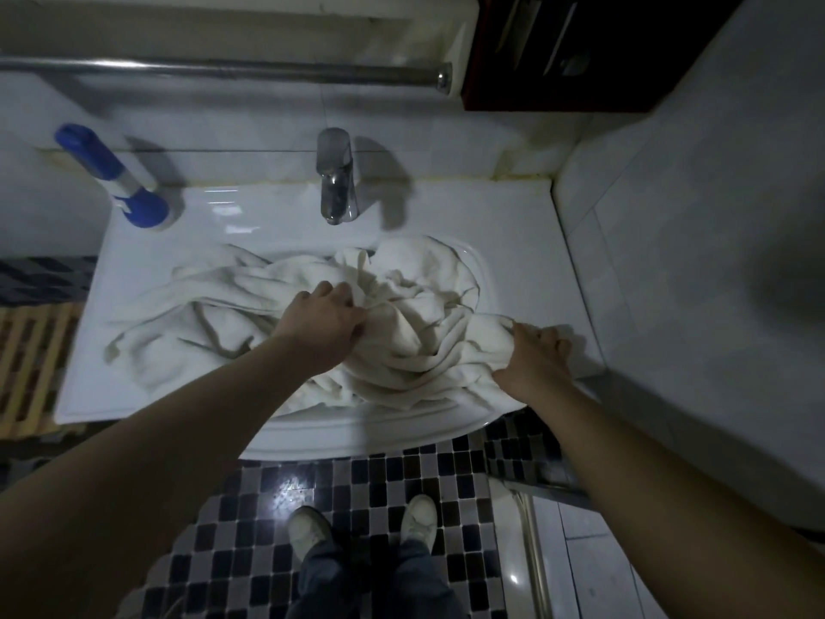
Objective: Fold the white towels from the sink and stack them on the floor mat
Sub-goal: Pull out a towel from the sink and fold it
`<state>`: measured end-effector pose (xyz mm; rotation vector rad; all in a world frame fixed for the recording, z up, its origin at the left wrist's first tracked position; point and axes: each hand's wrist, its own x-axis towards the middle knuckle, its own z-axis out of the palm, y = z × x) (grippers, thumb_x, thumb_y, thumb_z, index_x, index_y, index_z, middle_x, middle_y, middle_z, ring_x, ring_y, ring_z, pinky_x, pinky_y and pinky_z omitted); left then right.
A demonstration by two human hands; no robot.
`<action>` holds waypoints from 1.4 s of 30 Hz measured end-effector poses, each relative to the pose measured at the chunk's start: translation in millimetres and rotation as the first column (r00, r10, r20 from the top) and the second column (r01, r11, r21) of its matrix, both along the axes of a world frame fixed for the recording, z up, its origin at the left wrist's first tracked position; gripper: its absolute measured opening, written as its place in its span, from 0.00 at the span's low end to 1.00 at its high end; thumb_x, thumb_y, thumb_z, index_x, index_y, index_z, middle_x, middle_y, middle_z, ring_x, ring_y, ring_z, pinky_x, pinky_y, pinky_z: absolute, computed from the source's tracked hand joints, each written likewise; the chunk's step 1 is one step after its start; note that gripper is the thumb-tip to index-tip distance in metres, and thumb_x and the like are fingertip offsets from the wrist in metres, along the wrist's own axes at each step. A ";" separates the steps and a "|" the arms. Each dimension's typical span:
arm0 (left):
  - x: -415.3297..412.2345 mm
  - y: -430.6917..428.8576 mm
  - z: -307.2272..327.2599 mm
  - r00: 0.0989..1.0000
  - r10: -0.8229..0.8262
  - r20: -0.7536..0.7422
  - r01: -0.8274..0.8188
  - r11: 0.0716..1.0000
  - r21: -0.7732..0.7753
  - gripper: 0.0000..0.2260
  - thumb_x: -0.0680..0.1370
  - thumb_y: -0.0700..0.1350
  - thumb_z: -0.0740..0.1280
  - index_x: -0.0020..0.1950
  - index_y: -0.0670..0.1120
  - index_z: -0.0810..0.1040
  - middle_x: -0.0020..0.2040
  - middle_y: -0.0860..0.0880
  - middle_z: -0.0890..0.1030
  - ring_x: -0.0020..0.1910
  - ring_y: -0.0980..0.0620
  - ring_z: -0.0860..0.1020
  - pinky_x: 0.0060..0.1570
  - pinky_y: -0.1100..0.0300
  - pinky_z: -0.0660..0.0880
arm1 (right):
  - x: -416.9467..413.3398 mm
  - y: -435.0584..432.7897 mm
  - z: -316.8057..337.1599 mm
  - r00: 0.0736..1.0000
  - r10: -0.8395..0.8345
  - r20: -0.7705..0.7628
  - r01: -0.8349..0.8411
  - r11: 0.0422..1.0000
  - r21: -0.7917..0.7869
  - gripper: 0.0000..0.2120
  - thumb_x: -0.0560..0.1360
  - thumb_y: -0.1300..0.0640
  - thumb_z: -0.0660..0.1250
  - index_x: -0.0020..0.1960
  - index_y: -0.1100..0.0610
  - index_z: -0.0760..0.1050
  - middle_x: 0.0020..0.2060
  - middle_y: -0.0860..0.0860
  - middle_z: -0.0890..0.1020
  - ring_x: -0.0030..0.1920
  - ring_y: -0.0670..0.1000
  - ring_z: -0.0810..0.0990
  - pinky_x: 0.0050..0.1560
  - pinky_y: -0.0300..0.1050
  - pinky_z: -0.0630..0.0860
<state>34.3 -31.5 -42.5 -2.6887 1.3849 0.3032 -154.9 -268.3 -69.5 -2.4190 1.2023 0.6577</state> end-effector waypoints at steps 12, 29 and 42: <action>1.2 19.6 6.5 0.999 0.021 0.043 -0.014 0.990 -0.138 0.13 0.78 0.52 0.62 0.55 0.48 0.80 0.65 0.46 0.77 0.58 0.42 0.76 0.53 0.47 0.72 | 17.2 6.5 38.5 0.965 0.232 0.122 -0.240 0.969 0.063 0.15 0.73 0.66 0.61 0.31 0.54 0.63 0.32 0.48 0.71 0.34 0.48 0.71 0.31 0.39 0.63; 55.5 121.1 45.7 0.908 0.416 -0.060 -0.420 0.901 -0.106 0.12 0.75 0.46 0.66 0.57 0.54 0.81 0.62 0.49 0.77 0.59 0.43 0.76 0.57 0.49 0.72 | 109.1 83.9 100.0 0.665 0.341 0.665 -0.384 0.919 -0.087 0.17 0.72 0.73 0.64 0.53 0.55 0.81 0.70 0.53 0.75 0.67 0.53 0.75 0.61 0.34 0.67; 93.3 197.5 24.9 0.825 0.545 -0.146 -0.549 0.836 0.019 0.24 0.76 0.42 0.66 0.72 0.52 0.69 0.66 0.45 0.72 0.60 0.39 0.76 0.52 0.46 0.77 | 160.0 140.4 75.7 0.794 -0.285 0.537 0.032 0.902 0.431 0.20 0.67 0.67 0.69 0.50 0.44 0.77 0.46 0.44 0.84 0.51 0.51 0.83 0.49 0.46 0.80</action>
